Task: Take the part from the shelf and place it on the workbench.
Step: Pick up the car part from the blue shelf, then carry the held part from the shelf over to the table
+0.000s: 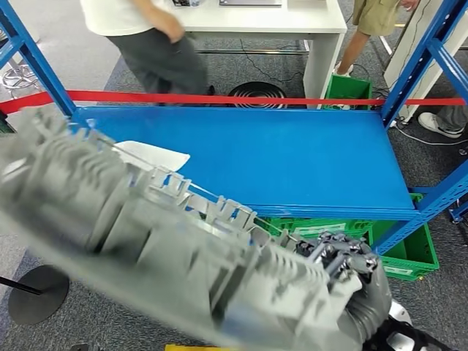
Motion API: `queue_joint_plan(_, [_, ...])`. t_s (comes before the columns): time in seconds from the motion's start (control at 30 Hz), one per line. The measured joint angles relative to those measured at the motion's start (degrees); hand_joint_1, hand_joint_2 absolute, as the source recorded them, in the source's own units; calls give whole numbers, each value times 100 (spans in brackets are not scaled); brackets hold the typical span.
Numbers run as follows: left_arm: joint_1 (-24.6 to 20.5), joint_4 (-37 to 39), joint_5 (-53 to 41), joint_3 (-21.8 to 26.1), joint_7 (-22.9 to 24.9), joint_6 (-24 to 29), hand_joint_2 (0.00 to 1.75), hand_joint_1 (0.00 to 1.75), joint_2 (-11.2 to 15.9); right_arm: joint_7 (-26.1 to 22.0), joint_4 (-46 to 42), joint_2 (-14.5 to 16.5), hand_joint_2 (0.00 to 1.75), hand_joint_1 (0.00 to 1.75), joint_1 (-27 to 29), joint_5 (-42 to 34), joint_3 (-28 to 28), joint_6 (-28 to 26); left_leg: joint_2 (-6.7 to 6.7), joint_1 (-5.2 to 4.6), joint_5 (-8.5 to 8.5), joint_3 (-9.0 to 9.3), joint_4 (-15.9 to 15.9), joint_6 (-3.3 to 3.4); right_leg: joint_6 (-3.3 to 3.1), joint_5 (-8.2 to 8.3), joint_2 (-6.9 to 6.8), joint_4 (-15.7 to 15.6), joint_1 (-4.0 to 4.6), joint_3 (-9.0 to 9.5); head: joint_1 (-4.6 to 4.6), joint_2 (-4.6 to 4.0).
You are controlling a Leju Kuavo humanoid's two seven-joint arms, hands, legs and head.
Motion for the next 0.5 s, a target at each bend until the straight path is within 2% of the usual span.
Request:
queue_joint_plan(0.13, [-14,0,-2,51,7,-25,0,0,1,-17,-158,11,175,175,2,5,53,159,0,-1,1,-1,2,0,-2,4,0,-3,-1,2,-1,-1])
queue_joint_plan(0.27, [-33,0,-1,105,14,-40,0,0,16,-9,-299,13,175,175,8,86,113,239,11,5,47,67,-111,112,76,44,-3,-96,-11,45,-6,1])
queue_joint_plan(0.3, [-38,0,1,123,19,-44,0,0,15,-7,-327,11,175,175,6,123,121,265,22,26,91,119,-199,128,91,-9,-13,-33,1,20,1,1])
queue_joint_plan(0.33, [-44,0,6,141,27,-50,0,0,13,-7,-349,4,175,175,3,169,130,295,34,52,130,165,-276,137,108,-124,-26,144,13,-57,9,1])
queue_joint_plan(0.43, [-52,0,26,192,77,-63,0,0,14,-8,-391,-50,175,175,1,298,172,376,53,89,146,198,-320,129,167,-622,-47,1107,-12,-493,17,2])
queue_joint_plan(0.47, [-52,0,34,202,98,-64,0,0,16,0,-400,-74,175,175,4,324,185,394,55,96,142,199,-318,119,187,-705,-50,1335,-25,-599,17,2])
queue_joint_plan(0.5, [-52,0,46,213,123,-66,0,0,16,15,-406,-103,175,175,4,343,196,410,56,106,139,200,-314,103,207,-694,-54,1400,-39,-625,16,2])
